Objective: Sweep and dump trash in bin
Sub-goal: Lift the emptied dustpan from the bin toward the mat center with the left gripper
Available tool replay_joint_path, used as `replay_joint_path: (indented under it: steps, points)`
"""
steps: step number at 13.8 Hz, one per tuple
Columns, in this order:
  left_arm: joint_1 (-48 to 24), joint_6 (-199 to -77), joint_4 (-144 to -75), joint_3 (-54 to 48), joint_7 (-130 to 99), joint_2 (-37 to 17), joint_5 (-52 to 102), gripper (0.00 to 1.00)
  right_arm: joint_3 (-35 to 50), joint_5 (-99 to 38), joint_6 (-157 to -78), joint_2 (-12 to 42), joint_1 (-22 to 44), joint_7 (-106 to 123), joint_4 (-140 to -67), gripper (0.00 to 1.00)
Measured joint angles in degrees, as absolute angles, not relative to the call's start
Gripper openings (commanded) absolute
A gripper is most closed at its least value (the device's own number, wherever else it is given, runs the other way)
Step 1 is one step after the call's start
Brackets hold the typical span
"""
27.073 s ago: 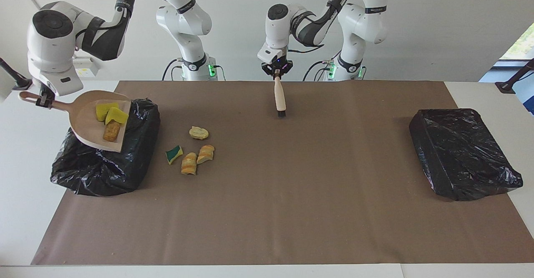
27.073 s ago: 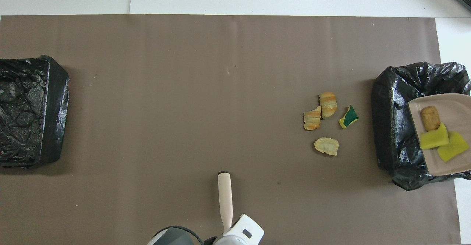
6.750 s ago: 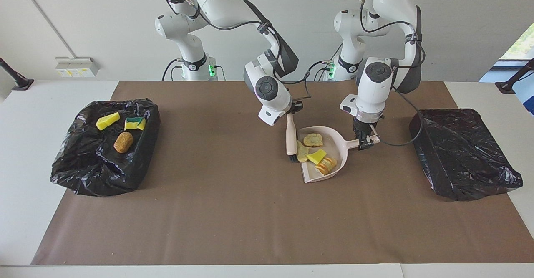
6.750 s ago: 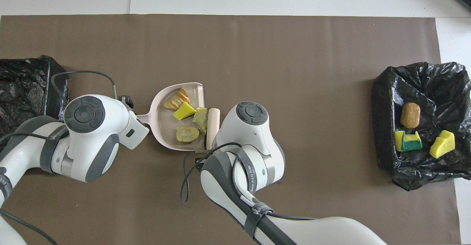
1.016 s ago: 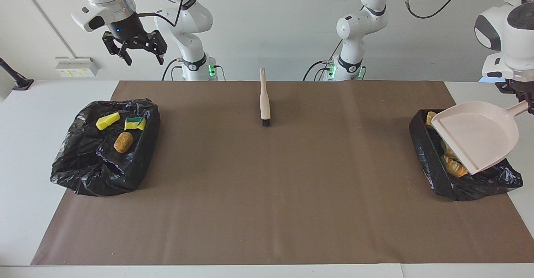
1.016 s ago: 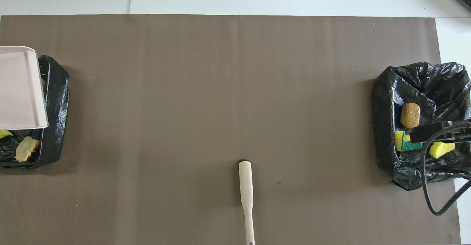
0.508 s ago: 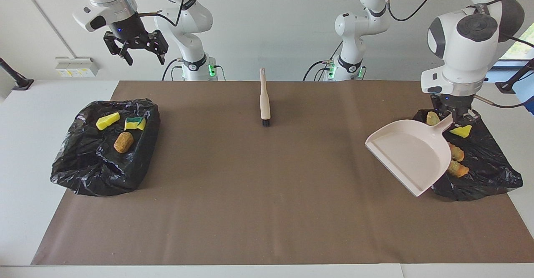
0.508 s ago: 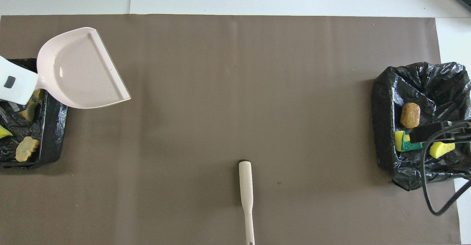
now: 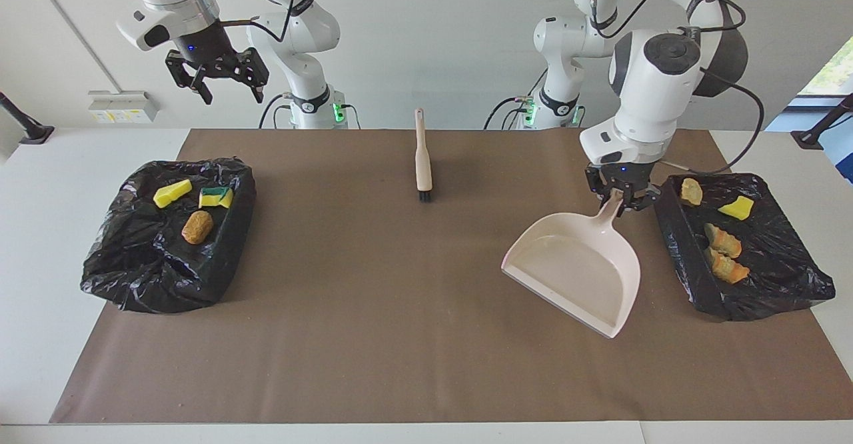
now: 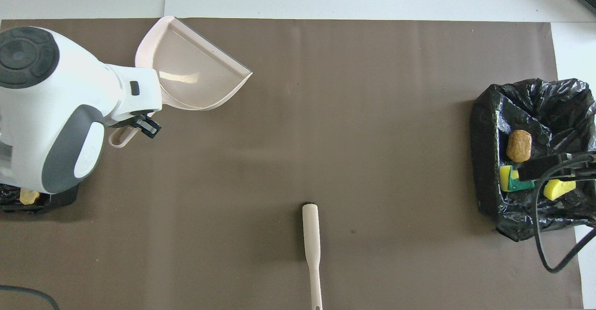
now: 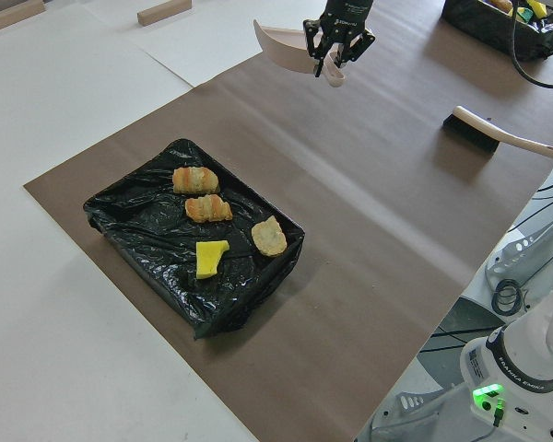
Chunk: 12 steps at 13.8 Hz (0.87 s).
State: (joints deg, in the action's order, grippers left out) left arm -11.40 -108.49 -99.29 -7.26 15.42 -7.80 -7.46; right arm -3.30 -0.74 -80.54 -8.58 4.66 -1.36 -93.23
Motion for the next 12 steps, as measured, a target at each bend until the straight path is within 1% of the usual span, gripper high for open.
replay_joint_path:
  steps: [3, 7, 9, 12]
  points:
    - [-19.3, -111.3, -95.4, -7.4, -2.6, -14.7, -7.1, 0.0, -3.3, -0.7, -80.5, -8.6, 4.7, -1.4, -93.2, 1.0]
    - [-26.0, -114.9, -88.6, -7.3, -18.0, -23.0, -6.9, 0.0, -3.3, -0.7, -80.5, -8.6, 4.7, -1.4, -93.2, 1.0]
    - [-27.5, -115.6, -85.7, -7.3, -22.5, -25.6, -6.8, 0.0, -3.3, -0.7, -80.5, -8.6, 4.7, -1.4, -93.2, 1.0]
    - [-29.7, -116.1, -84.2, -7.2, -28.2, -28.3, -6.8, 0.0, -3.3, -0.7, -80.5, -8.6, 4.7, -1.4, -93.2, 1.0]
